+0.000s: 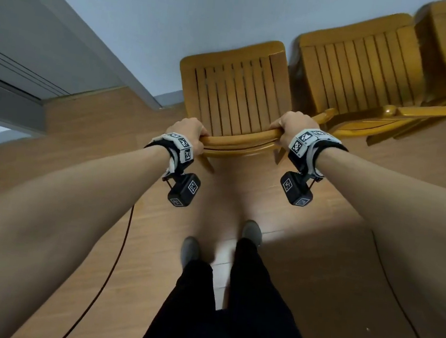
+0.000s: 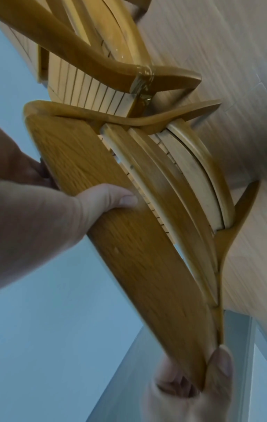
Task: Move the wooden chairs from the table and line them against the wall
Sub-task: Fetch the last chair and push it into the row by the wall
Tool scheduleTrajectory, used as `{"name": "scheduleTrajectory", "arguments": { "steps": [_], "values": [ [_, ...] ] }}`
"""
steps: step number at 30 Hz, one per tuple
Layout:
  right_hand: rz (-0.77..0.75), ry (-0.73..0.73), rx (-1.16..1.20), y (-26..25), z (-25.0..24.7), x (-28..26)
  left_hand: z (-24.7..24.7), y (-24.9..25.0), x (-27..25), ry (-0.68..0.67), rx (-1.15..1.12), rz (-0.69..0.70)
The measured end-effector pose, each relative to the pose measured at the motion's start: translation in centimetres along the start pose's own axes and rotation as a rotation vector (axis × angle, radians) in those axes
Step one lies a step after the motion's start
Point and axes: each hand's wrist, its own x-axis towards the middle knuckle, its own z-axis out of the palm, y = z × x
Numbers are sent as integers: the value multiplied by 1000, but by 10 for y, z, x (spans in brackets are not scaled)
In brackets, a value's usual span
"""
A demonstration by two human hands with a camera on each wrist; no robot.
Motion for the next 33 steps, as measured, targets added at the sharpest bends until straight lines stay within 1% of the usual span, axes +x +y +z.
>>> {"name": "scheduleTrajectory", "arguments": {
  "steps": [2,4,7,9,11,14,16,19,22,25,27,30,33],
  "values": [
    [-9,38,6,5,3,7,1,3,6,-2,8,0],
    [-11,40,1,13,2,10,5,10,10,4,24,24],
    [2,9,-37,27,1,10,15,25,8,-8,23,43],
    [-6,-33,-86,34,10,6,29,29,5,-36,22,43],
    [-5,-39,-131,38,25,-1,45,28,3,-55,29,36],
    [-6,45,-161,38,39,-4,53,24,2,-36,39,42],
    [-26,79,-133,37,43,-5,56,21,4,-39,36,56],
    [-39,129,-122,34,48,-12,54,20,1,-60,25,80],
    [-38,192,-84,29,56,-25,45,13,-7,-51,62,108],
    [49,164,10,18,62,-47,29,4,-21,-36,119,152],
    [120,179,93,7,67,-67,20,0,-31,-32,154,202],
    [199,237,203,-14,82,-106,19,-9,-45,-17,145,296],
    [287,241,268,-38,110,-148,28,-19,-62,8,113,385]
  ]
}}
